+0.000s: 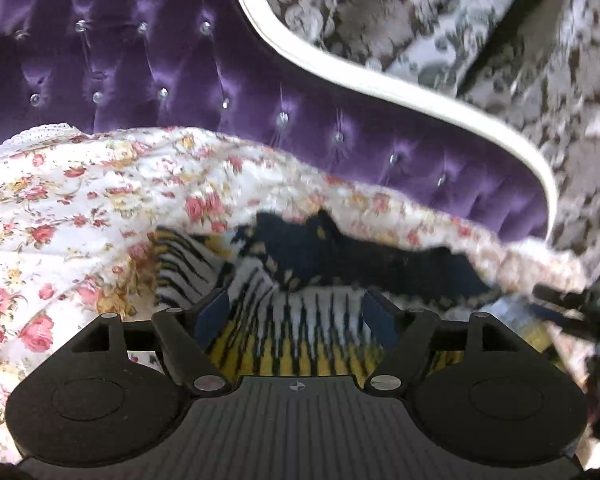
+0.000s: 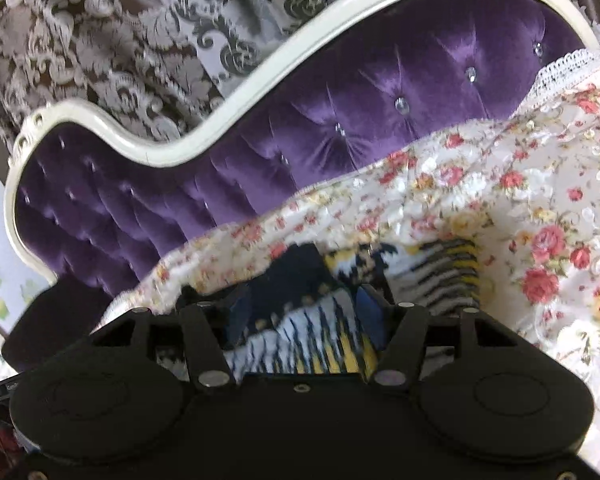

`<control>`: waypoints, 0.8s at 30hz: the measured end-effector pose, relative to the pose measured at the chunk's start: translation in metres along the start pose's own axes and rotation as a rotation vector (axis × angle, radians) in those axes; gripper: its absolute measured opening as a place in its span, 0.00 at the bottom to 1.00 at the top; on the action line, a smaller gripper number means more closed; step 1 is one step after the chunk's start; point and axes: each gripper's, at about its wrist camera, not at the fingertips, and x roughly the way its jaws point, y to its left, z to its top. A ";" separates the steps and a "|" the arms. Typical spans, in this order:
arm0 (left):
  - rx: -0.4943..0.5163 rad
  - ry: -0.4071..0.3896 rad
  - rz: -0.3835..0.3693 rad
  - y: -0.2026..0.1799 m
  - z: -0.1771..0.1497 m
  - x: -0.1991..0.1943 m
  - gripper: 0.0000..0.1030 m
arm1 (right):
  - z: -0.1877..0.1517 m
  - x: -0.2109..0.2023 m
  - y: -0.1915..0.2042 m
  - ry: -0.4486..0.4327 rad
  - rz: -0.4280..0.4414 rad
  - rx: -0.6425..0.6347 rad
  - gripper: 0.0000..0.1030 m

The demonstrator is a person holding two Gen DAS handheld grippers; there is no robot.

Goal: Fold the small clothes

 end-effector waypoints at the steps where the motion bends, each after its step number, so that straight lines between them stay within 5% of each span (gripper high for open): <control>1: 0.013 0.001 0.026 -0.001 -0.001 0.005 0.70 | -0.001 0.003 0.001 0.009 -0.006 -0.013 0.62; 6: 0.007 0.041 0.133 0.009 -0.012 0.034 0.73 | -0.003 0.010 0.011 0.031 -0.037 -0.102 0.62; 9: 0.137 0.005 0.176 -0.003 -0.024 0.038 0.80 | -0.002 0.015 0.018 0.050 -0.055 -0.160 0.63; 12: 0.158 -0.018 0.223 -0.010 -0.031 0.040 0.82 | -0.004 0.019 0.026 0.066 -0.082 -0.220 0.67; 16: 0.160 -0.008 0.225 -0.010 -0.030 0.042 0.82 | -0.007 0.030 0.035 0.114 -0.158 -0.287 0.78; 24: 0.163 0.002 0.223 -0.010 -0.029 0.043 0.83 | -0.008 0.041 0.035 0.159 -0.178 -0.296 0.79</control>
